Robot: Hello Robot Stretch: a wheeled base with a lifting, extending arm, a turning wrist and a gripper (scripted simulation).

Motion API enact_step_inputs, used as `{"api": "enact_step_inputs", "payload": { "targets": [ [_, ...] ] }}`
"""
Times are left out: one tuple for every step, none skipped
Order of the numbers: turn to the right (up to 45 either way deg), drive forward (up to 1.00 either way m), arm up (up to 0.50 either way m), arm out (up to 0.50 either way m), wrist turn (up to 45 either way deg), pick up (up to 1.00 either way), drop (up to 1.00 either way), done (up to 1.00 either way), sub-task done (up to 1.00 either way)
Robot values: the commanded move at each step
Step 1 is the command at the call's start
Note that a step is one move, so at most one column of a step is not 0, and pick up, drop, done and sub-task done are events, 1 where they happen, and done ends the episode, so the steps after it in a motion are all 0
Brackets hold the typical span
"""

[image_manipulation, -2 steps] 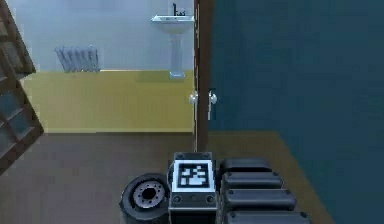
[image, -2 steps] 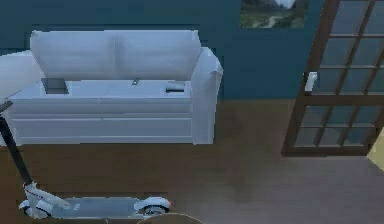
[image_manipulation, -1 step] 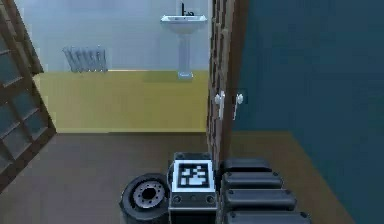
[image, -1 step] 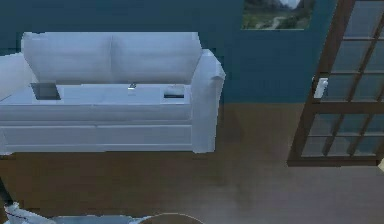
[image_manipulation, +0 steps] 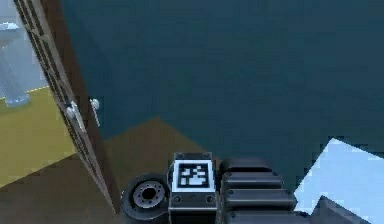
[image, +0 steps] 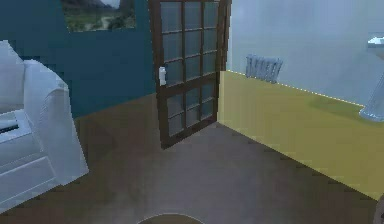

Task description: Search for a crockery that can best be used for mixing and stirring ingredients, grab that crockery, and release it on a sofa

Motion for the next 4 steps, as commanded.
{"api": "enact_step_inputs", "payload": {
  "targets": [
    [0.0,0.20,0.00,0.00,0.0,0.00,0.00,0.00,0.00],
    [-24.0,0.00,0.00,0.00,0.0,0.00,0.00,0.00,0.00],
    [0.0,0.50,0.00,0.00,0.0,0.00,0.00,0.00,0.00],
    [-18.0,0.00,0.00,0.00,0.0,0.00,0.00,0.00,0.00]
  ]
}}
